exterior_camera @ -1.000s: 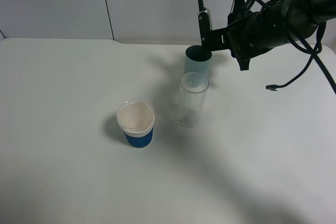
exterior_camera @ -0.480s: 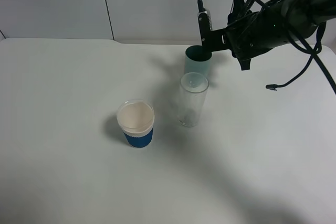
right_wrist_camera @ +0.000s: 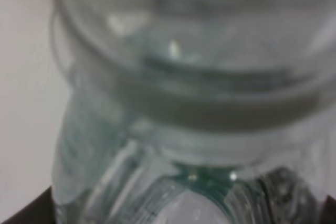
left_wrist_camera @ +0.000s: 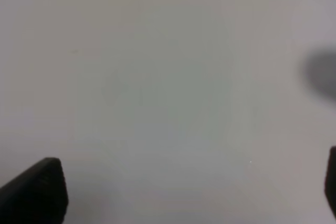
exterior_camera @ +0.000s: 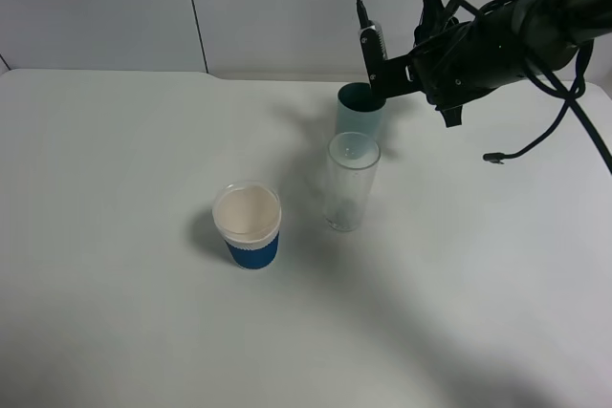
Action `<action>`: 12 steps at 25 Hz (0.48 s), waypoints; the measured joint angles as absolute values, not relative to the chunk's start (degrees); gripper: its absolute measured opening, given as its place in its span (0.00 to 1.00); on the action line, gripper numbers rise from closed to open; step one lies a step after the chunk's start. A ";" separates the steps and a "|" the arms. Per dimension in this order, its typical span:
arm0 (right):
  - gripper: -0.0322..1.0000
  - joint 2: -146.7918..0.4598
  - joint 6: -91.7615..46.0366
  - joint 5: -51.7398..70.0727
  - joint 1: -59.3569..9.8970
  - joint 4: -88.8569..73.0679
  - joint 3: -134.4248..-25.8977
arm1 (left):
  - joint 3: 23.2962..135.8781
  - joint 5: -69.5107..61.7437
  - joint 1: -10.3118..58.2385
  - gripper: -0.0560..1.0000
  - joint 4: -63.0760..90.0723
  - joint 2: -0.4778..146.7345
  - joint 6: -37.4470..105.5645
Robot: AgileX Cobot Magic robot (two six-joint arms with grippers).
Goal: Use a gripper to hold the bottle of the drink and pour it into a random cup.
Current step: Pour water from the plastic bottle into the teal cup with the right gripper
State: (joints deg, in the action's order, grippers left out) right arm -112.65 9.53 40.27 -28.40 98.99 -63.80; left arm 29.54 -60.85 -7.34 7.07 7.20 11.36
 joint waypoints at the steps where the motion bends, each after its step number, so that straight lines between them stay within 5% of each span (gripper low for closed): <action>1: 0.58 -112.65 9.52 40.48 -28.40 98.99 -63.80 | 29.54 -60.85 -7.34 0.99 7.07 7.20 11.36; 12: 0.58 -112.65 9.30 40.96 -28.40 98.99 -63.80 | 29.54 -60.85 -7.34 0.99 7.07 7.20 11.36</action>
State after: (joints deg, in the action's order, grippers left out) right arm -112.65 9.30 40.96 -28.40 98.99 -63.80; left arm 29.54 -60.85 -7.34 7.07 7.20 11.36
